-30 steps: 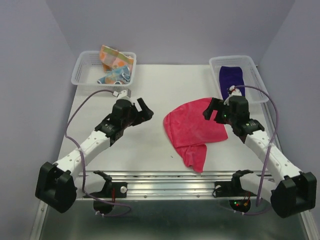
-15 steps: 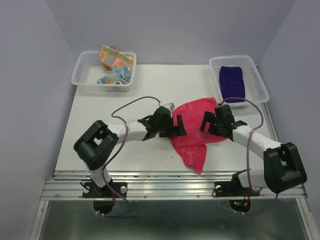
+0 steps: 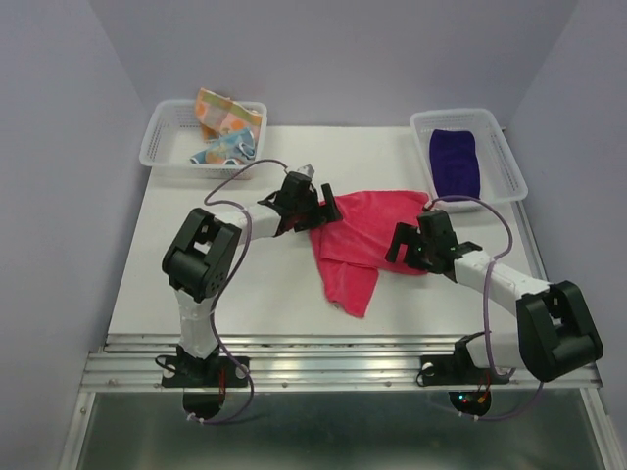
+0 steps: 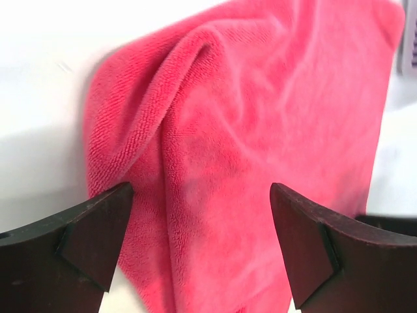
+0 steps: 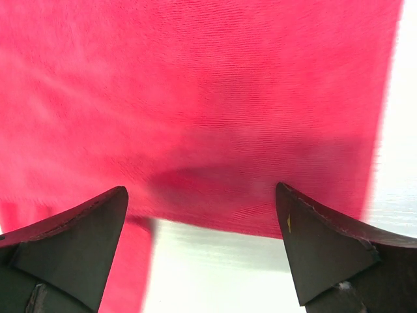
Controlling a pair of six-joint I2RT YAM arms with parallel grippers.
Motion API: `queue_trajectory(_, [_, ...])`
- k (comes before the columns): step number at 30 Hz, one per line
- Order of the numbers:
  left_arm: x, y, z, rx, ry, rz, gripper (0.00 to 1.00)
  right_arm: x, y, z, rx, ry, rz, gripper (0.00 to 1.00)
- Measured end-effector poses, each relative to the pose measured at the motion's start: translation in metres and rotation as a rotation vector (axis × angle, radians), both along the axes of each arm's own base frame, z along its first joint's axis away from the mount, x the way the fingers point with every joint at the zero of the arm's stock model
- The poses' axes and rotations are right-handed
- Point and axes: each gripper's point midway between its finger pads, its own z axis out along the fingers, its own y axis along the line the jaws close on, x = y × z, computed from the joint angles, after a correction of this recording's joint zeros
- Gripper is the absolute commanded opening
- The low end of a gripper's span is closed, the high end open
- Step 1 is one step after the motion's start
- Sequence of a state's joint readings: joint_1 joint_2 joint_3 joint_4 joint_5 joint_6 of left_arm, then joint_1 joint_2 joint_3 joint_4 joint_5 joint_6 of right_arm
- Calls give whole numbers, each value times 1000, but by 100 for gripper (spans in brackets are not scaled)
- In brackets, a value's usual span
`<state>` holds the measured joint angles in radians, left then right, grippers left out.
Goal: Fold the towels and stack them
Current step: Flatten out the crumpled towel
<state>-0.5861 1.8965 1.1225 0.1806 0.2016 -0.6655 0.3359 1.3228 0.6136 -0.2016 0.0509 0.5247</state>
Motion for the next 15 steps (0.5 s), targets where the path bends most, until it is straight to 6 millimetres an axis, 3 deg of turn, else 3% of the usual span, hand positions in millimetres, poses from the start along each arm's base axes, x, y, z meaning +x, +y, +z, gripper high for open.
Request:
queue_trajectory(6, [65, 24, 2, 51, -62, 48, 97, 5, 8, 34, 74, -96, -12, 100])
queue_trajectory(10, [90, 38, 5, 140, -110, 76, 98, 6, 8, 57, 110, -159, -41, 100])
queue_trajectory(13, [116, 52, 16, 203, -125, 123, 98, 5, 4, 79, 134, -222, -67, 100])
queue_trajectory(15, [145, 68, 27, 234, -149, 174, 98, 3, 2, 88, 140, -246, -81, 100])
